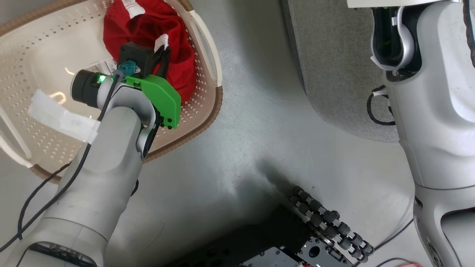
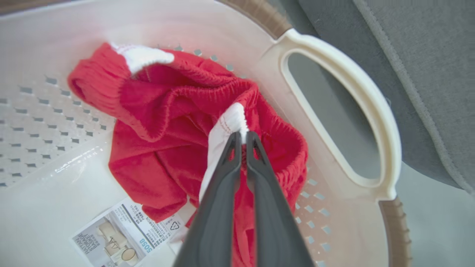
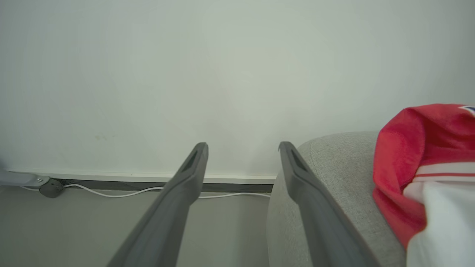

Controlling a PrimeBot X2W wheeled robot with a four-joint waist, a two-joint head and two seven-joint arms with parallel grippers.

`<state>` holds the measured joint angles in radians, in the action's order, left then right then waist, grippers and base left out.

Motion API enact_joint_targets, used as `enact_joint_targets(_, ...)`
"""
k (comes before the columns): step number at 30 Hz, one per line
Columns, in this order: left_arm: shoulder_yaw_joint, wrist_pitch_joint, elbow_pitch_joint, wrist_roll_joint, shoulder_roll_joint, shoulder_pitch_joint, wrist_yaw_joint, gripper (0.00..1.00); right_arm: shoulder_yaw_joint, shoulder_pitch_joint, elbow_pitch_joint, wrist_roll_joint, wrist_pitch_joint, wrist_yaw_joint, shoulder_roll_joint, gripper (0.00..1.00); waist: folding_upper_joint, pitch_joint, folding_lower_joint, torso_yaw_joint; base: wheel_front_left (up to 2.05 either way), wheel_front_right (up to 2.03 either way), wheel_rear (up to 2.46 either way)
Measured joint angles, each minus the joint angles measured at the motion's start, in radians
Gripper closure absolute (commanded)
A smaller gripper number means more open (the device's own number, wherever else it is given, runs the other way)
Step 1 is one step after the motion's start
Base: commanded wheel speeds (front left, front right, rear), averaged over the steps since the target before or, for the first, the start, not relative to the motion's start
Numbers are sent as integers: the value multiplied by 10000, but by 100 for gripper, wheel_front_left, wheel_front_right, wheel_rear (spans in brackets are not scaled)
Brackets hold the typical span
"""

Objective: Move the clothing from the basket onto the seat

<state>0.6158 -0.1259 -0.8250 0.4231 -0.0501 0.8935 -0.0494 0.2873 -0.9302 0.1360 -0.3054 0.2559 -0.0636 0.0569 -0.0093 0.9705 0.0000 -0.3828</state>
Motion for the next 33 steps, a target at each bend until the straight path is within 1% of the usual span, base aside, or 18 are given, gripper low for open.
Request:
enact_joint_targets(10, 288, -825, 169, -199, 4, -22, -121, 100, -155, 546, 322, 272, 2, 23, 19, 0, 0, -730, 0, 436, 0, 0, 0)
enact_joint_targets(13, 305, -961, 213, -224, 6, -68, -121, 100, -157, 727, 437, 380, 2, 102, 61, 0, 0, -1017, 0, 594, 0, 0, 0)
enact_joint_targets(25, 272, -1212, 750, -226, 38, -776, -117, 100, -401, 1762, 995, 604, 2, 198, 328, 0, 0, -2440, 0, 1289, 0, 0, 0)
enact_joint_targets(33, -109, -1231, 1254, -130, 67, -1118, -102, 100, -594, 2707, 1346, 616, 0, 238, 441, 0, 0, -3531, 0, 1769, 0, 0, 0)
